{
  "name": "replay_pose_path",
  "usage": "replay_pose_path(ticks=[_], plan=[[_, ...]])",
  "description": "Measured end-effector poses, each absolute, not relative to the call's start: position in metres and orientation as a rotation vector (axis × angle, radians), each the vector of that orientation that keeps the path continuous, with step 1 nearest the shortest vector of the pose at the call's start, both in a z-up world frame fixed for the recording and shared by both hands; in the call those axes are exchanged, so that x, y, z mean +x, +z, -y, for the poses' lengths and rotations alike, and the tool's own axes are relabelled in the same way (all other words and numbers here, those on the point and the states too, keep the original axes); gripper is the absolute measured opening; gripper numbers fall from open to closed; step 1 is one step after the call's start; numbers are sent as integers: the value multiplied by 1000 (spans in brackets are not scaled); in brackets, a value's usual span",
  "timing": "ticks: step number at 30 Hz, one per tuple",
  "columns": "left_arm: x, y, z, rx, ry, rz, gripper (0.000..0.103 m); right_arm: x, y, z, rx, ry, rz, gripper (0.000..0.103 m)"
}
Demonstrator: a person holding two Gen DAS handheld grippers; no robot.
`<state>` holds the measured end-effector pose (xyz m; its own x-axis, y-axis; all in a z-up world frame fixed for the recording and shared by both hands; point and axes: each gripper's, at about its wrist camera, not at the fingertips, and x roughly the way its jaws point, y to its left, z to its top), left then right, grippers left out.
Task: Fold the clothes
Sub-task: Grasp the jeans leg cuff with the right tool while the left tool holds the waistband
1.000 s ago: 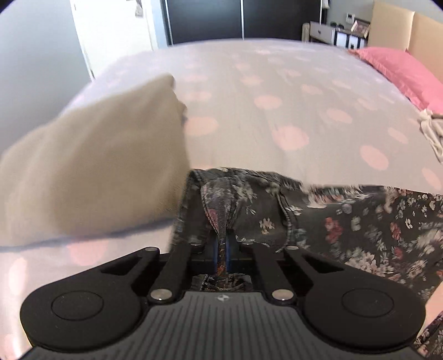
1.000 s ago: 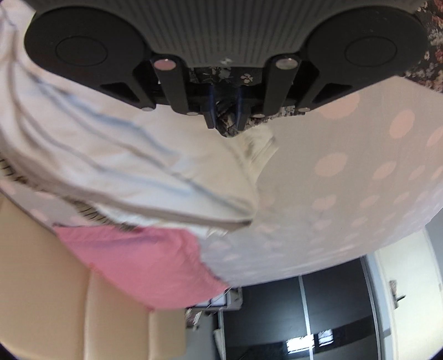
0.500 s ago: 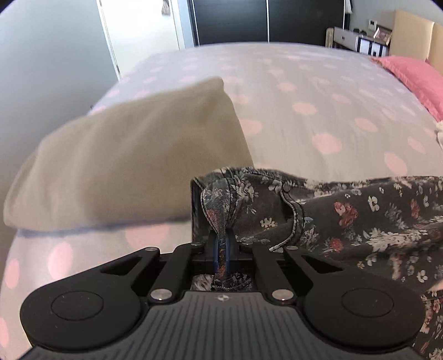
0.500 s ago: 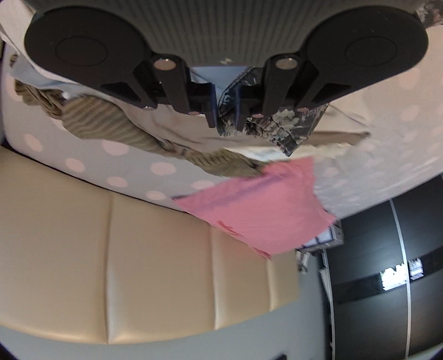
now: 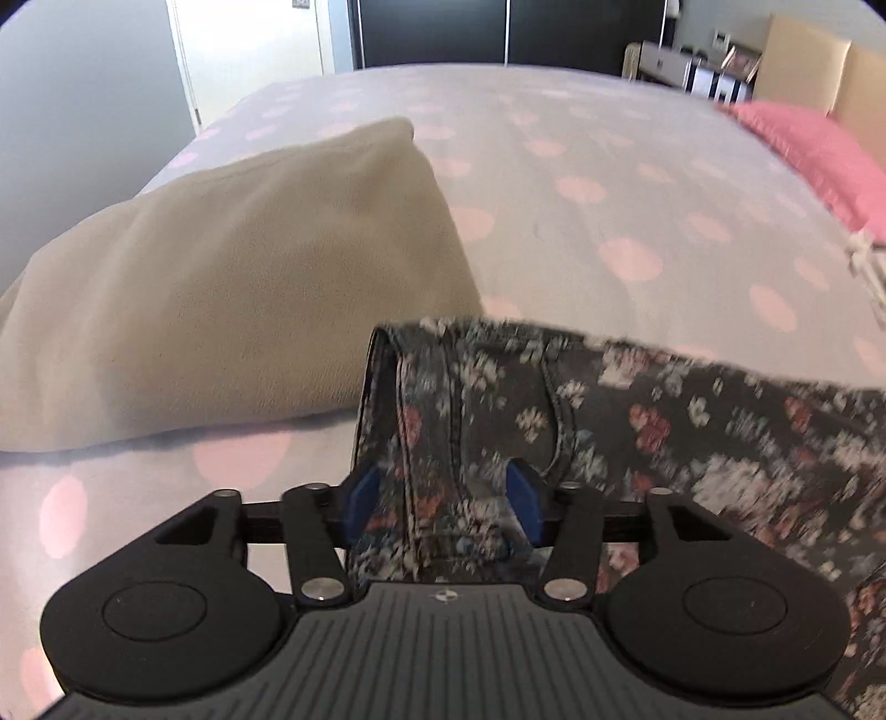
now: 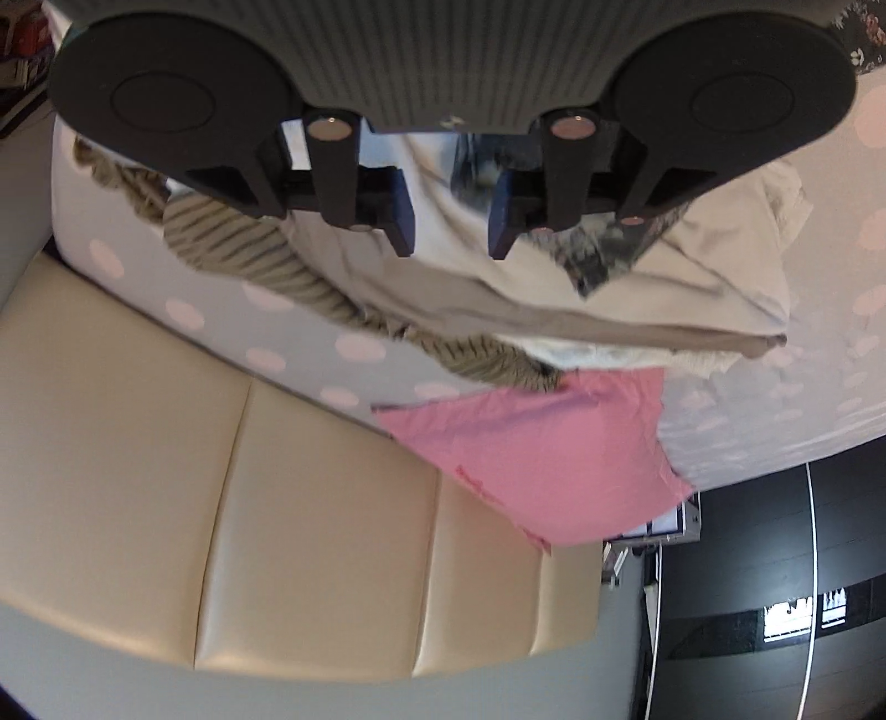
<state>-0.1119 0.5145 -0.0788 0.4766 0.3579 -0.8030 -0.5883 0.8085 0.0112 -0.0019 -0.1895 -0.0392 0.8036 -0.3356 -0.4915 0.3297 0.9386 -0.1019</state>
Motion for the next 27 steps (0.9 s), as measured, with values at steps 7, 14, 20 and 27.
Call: replay_pose_path(ticks=[7,14,20,27], plan=[[-85,-76,-524,-188,597,-923,50,9,-35,173,-8,-226,-543,40],[-52,-89,-540,-91,638,-979,55,40,-30,167,3,-55,-599,49],[-41,-103,-542,-77,631,-987,55,66,-34,171,-88,-28,-695,52],[-35,-104,-539,-77,655,-973,35,66,-44,168,-158,-29,-713,20]])
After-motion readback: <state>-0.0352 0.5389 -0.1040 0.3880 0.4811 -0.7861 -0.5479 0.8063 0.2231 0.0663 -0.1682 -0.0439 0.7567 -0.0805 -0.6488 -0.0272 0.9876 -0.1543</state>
